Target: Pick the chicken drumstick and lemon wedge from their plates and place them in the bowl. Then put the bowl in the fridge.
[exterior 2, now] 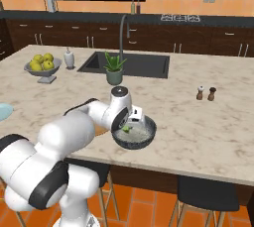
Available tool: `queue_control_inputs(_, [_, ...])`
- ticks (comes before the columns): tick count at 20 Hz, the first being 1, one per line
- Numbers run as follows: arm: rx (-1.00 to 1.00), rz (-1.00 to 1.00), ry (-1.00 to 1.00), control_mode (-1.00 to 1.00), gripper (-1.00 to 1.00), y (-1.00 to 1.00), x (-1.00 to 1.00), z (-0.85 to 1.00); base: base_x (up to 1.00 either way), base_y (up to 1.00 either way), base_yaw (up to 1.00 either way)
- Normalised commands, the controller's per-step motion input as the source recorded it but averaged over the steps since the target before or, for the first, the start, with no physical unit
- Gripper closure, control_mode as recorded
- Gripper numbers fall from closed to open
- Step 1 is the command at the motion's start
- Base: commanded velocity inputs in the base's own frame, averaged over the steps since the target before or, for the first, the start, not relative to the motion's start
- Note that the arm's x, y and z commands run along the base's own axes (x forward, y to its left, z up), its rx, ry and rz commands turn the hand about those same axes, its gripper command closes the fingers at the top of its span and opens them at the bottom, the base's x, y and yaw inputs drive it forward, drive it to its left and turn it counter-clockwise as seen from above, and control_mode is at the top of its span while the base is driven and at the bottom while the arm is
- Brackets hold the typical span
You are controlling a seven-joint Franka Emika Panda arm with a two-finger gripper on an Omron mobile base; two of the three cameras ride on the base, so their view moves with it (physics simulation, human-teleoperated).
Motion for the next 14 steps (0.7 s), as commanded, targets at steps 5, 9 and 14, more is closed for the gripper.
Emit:
queue_control_inputs(5, [0.00, 0.00, 0.04, -1.00, 1.00, -0.05, 0.18, -0.45, 0.00, 0.00, 0.00])
queue_control_inputs(9, [0.00, 0.00, 0.04, -1.00, -1.00, -0.03, 0.11, -0.35, 0.00, 0.00, 0.00])
queue_control_inputs(14, [0.00, 0.00, -0.01, -1.00, -1.00, 0.00, -0.02, 0.06, 0.00, 0.00, 0.00])
